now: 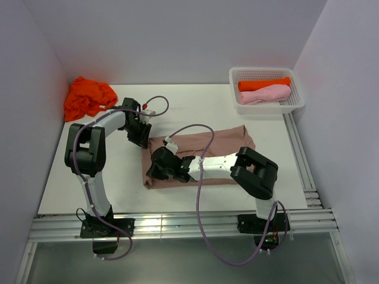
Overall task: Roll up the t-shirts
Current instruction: Roll the tshirt
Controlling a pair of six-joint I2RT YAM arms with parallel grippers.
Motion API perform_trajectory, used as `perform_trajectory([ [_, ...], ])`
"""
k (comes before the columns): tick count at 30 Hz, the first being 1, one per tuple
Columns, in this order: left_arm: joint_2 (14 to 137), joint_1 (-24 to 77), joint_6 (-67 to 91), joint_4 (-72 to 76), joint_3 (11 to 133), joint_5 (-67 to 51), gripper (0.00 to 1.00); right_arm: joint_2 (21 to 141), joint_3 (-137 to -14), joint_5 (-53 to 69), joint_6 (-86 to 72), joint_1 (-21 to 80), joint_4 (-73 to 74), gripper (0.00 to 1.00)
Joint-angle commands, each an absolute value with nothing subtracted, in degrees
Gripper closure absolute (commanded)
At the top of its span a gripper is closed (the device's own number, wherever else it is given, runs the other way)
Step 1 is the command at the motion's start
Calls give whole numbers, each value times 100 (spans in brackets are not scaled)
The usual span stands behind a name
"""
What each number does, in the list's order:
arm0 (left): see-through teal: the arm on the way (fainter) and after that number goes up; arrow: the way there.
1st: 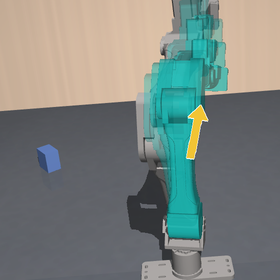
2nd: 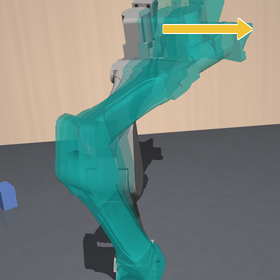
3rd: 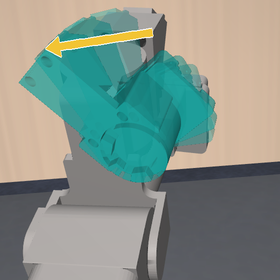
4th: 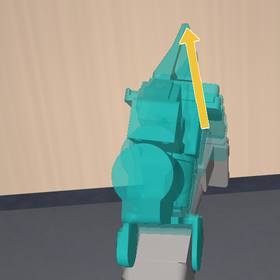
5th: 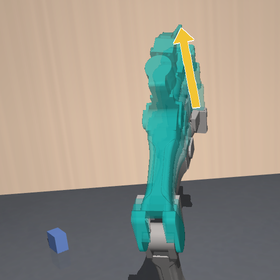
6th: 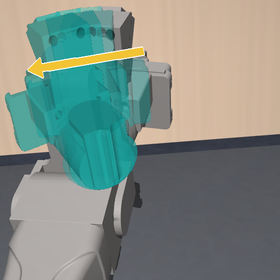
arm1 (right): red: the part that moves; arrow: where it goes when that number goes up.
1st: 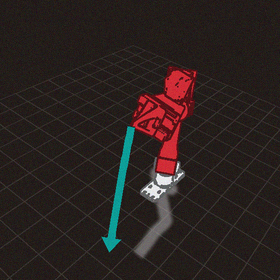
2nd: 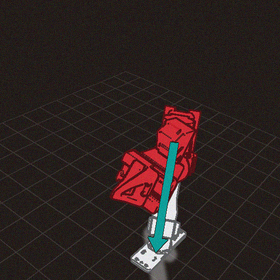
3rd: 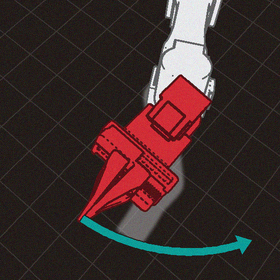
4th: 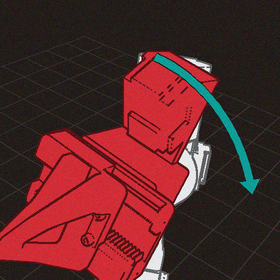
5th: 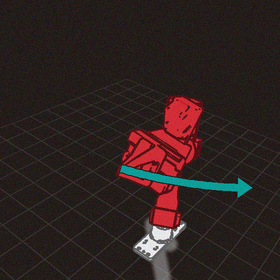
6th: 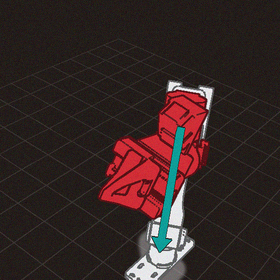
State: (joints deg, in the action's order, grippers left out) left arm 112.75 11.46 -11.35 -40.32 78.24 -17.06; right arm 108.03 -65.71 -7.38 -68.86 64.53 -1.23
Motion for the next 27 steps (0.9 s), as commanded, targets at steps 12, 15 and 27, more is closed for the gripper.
perform_trajectory([
  [12, 11312, 1195, -1327, -3832, 7743, -1503, 59, 11065, -6196, -484, -7515, 6653, -1054, 100],
  [15, 11329, 1195, -1327, -3832, 7752, -1512, 59, 11241, -6301, -510, -7585, 6688, -1002, 100],
  [27, 11338, 1195, -1424, -3858, 7770, -1512, 57, 11522, -6477, -764, -7646, 6811, -194, 96],
])
